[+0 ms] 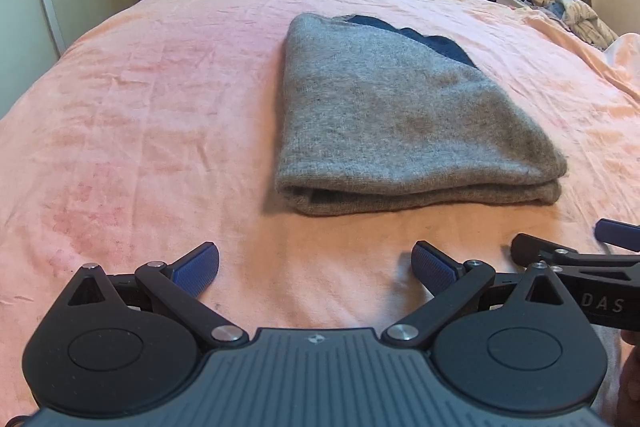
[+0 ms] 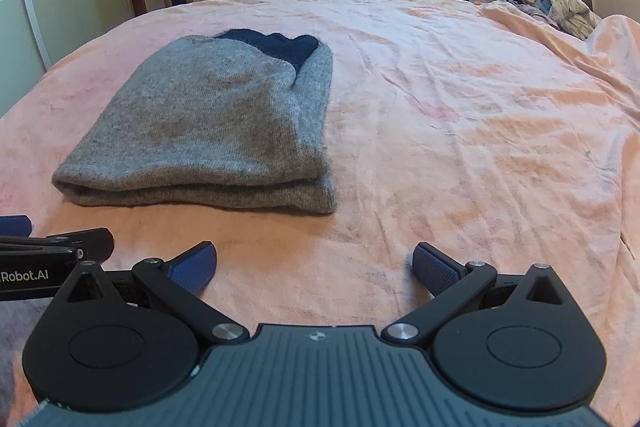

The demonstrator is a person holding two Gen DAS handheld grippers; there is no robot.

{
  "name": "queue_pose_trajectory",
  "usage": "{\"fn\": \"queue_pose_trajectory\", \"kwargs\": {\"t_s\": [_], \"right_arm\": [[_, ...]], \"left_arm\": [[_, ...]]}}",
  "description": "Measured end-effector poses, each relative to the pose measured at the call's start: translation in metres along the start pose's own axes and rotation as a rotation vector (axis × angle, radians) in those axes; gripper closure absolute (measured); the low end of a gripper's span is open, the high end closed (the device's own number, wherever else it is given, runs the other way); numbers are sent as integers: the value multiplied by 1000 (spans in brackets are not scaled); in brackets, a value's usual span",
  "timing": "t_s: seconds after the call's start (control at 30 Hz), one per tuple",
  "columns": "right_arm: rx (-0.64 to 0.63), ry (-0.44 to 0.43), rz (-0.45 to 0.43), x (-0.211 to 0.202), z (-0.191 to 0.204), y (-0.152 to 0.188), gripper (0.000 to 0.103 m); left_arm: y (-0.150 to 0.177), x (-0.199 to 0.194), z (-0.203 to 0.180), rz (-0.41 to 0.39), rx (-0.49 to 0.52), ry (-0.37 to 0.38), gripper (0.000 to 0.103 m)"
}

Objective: Fold small clothes

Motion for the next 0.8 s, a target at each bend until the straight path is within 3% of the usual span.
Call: {"fn": "queue_pose_trajectory", "kwargs": {"t_s": [0.8], "right_arm": [[-10, 1, -9, -8, 0, -4, 0]], "left_arm": [[-4, -13, 2, -25, -32, 29, 0]]}}
Point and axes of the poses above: each gripper's, at about its wrist camera, not at the fingertips, and x roughly the way its jaws point, z to its left, y to its underside, the point moved 4 cm from there along x, roughly the way its jaws point, and after that the axes turned 5 degrees about x, right-handed, at the moved point
